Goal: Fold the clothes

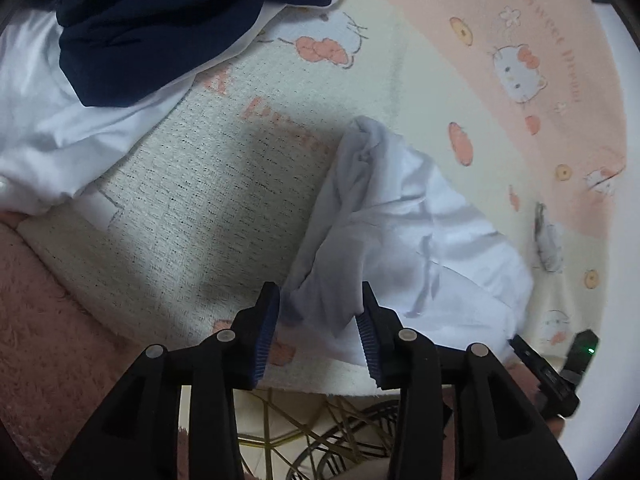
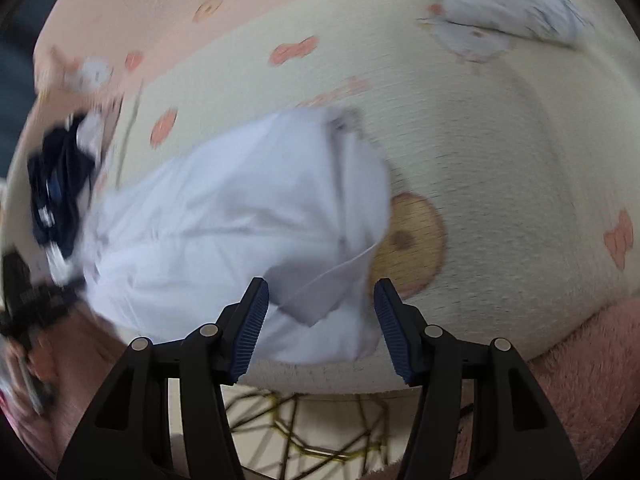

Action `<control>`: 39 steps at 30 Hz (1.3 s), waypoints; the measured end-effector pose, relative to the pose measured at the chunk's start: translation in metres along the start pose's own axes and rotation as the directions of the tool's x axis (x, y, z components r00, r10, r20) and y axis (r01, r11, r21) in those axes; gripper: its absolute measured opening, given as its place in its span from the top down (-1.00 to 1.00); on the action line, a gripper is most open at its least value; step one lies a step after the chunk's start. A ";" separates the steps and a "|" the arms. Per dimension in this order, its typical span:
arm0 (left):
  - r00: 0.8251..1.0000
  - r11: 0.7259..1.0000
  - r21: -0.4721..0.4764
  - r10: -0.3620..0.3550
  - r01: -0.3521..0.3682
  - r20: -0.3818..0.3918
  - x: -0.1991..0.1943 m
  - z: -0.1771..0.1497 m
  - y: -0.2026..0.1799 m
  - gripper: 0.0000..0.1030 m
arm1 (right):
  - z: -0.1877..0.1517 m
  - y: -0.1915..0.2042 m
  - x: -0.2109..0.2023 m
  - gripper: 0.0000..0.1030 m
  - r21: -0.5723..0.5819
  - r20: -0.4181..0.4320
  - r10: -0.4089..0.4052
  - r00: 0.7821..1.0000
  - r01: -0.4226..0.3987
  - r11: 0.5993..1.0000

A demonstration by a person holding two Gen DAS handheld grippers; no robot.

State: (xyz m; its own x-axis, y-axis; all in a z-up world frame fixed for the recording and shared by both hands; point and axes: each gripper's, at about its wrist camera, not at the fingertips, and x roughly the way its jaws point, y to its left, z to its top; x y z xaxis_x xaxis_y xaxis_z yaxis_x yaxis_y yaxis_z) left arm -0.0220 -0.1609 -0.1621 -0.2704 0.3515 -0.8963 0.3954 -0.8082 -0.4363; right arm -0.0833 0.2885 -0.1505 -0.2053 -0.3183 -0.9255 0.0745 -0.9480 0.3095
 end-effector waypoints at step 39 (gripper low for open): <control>0.935 0.936 0.040 -0.351 0.349 0.046 -0.027 0.003 0.005 0.20 | -0.004 -0.007 -0.041 0.43 0.097 0.207 0.011 0.978 -0.031 0.995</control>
State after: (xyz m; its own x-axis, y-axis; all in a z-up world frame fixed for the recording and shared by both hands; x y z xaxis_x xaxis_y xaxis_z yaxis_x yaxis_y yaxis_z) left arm -0.0157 -0.1756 -0.1399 -0.4323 0.5906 -0.6815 0.2402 -0.6530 -0.7183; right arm -0.0719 0.3086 -0.1155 -0.4019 -0.3225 -0.8570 -0.0143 -0.9336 0.3581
